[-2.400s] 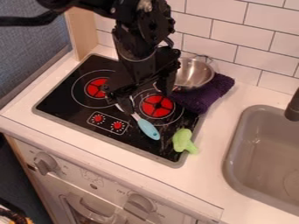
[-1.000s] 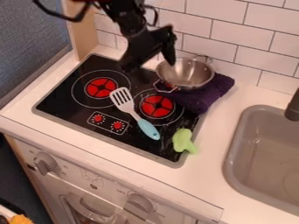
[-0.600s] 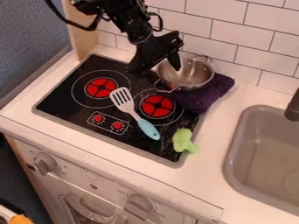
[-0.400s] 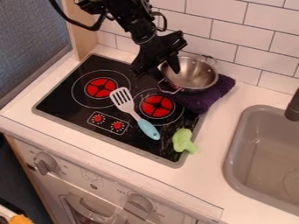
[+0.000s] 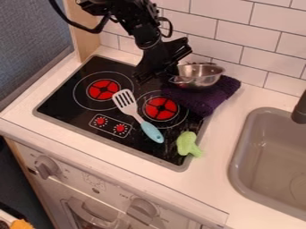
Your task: Put the silver pot to the left bottom of the burner
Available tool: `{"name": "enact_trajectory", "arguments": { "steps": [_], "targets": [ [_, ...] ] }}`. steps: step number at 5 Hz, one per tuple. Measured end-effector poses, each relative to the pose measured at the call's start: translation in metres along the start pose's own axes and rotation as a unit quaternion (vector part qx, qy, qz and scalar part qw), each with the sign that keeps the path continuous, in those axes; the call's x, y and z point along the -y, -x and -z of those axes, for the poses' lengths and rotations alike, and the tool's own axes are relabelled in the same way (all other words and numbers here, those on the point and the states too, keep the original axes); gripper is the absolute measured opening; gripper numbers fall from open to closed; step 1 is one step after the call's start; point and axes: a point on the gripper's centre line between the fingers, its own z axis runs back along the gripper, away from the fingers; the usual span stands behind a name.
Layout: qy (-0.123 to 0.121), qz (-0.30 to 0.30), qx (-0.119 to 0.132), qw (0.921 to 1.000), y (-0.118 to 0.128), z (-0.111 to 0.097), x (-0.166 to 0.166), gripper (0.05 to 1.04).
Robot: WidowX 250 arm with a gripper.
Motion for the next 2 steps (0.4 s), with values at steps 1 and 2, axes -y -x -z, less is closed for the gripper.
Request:
{"name": "enact_trajectory", "arguments": {
  "steps": [1, 2],
  "targets": [
    [0.001, -0.005, 0.004, 1.0000, 0.001, -0.005, 0.001, 0.083],
    [0.013, -0.005, 0.018, 0.9997, -0.001, -0.024, 0.006, 0.083]
  ]
}}
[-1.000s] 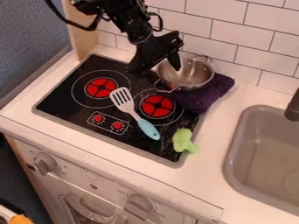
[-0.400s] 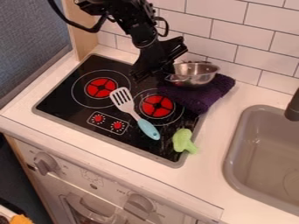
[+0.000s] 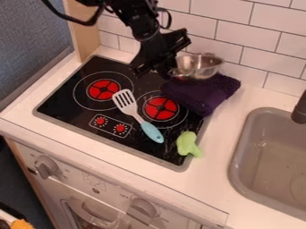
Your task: Put the silver pot to the left bottom of the burner
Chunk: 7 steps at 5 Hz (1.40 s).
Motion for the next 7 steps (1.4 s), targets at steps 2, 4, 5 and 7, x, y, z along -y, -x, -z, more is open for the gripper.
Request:
{"name": "enact_trajectory", "arguments": {
  "steps": [2, 4, 5, 7],
  "targets": [
    [0.015, -0.013, 0.048, 0.9986, -0.011, -0.051, -0.022, 0.083],
    [-0.001, -0.059, 0.109, 0.9923, -0.035, -0.091, -0.076, 0.083],
    [-0.016, -0.081, 0.140, 0.9867, -0.045, -0.103, -0.105, 0.083],
    [-0.074, -0.099, 0.188, 0.9744, -0.050, -0.094, -0.149, 0.083]
  ]
}}
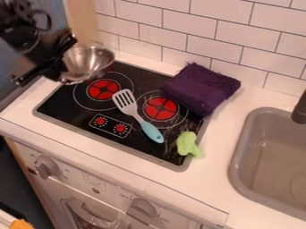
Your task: Put the silver pot to the left bottom of the burner
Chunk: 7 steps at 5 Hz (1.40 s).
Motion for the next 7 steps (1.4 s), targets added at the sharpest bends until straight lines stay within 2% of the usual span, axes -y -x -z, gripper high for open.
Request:
{"name": "enact_trajectory", "arguments": {
  "steps": [2, 4, 5, 6, 7],
  "targets": [
    [-0.056, -0.011, 0.033, 0.9978, -0.005, 0.016, -0.031, 0.083],
    [-0.064, -0.004, 0.066, 0.9958, -0.003, 0.034, -0.044, 0.083],
    [-0.064, 0.001, 0.064, 0.9959, 0.000, 0.038, -0.044, 0.125],
    [-0.072, -0.018, 0.061, 0.9954, 0.002, 0.038, -0.046, 0.294],
    [-0.074, -0.030, 0.057, 0.9952, 0.003, 0.038, -0.047, 0.582]
  ]
}}
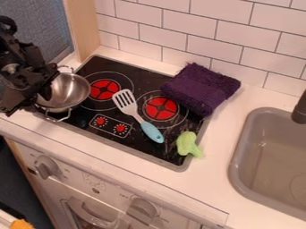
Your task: Put the silver pot to the left bottom of the burner
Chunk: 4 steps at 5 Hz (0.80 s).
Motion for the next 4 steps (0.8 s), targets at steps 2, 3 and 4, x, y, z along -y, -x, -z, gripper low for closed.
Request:
{"name": "enact_trajectory", "arguments": {
  "steps": [2, 3, 4],
  "targets": [
    [-0.001, 0.000, -0.007, 1.0000, 0.0034, -0.0007, 0.0046, 1.007],
    [-0.002, 0.001, -0.014, 0.9999, 0.0049, -0.0008, 0.0045, 1.001],
    [-0.001, -0.003, -0.017, 0.9999, 0.0020, -0.0077, 0.0087, 1.000]
  ]
}}
